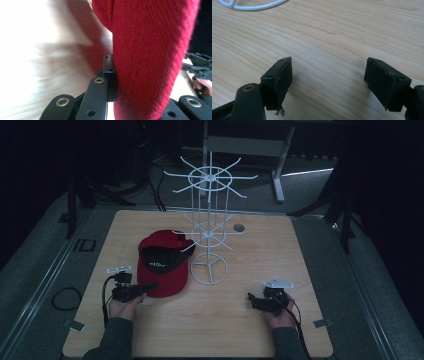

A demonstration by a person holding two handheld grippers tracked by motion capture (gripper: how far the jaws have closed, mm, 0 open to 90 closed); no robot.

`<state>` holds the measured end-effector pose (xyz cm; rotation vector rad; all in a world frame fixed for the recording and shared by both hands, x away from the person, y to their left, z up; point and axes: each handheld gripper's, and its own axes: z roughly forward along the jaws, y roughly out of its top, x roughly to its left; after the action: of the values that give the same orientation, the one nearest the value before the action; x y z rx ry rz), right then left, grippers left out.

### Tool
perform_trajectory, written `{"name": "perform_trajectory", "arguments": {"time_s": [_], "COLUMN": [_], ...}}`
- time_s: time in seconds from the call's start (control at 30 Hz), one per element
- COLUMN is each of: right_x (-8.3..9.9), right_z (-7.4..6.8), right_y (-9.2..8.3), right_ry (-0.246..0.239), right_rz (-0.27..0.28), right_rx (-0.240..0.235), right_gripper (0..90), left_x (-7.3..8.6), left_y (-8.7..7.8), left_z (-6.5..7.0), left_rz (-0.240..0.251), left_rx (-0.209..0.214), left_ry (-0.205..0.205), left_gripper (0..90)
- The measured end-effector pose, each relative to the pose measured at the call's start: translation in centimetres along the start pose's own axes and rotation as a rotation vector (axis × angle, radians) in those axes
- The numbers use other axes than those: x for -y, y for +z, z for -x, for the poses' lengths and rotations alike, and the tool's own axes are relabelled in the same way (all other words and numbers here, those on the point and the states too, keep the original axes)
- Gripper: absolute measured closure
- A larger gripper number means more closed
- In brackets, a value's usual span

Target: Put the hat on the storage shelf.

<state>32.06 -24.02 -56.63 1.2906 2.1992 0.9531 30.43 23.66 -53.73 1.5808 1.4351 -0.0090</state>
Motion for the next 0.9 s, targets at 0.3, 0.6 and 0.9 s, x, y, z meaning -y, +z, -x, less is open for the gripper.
{"name": "perform_trajectory", "arguments": {"time_s": [0.3, 0.6, 0.9], "right_x": [0.0, 0.0, 0.0], "right_z": [0.0, 0.0, 0.0], "right_y": [0.0, 0.0, 0.0], "right_ry": [0.0, 0.0, 0.0], "right_rz": [0.0, -0.001, -0.001], "right_rx": [-0.001, 0.0, 0.0], "right_gripper": [22.5, 22.5, 22.5], "left_x": [-0.6, -1.3, -2.2], "left_y": [-0.9, -1.8, -3.1], "left_z": [0.3, 0.7, 0.9], "left_rz": [0.096, 0.144, 0.197], "left_rx": [-0.054, -0.094, -0.122], "left_ry": [0.006, 0.045, 0.059], "left_gripper": [85.3, 85.3, 85.2]}}
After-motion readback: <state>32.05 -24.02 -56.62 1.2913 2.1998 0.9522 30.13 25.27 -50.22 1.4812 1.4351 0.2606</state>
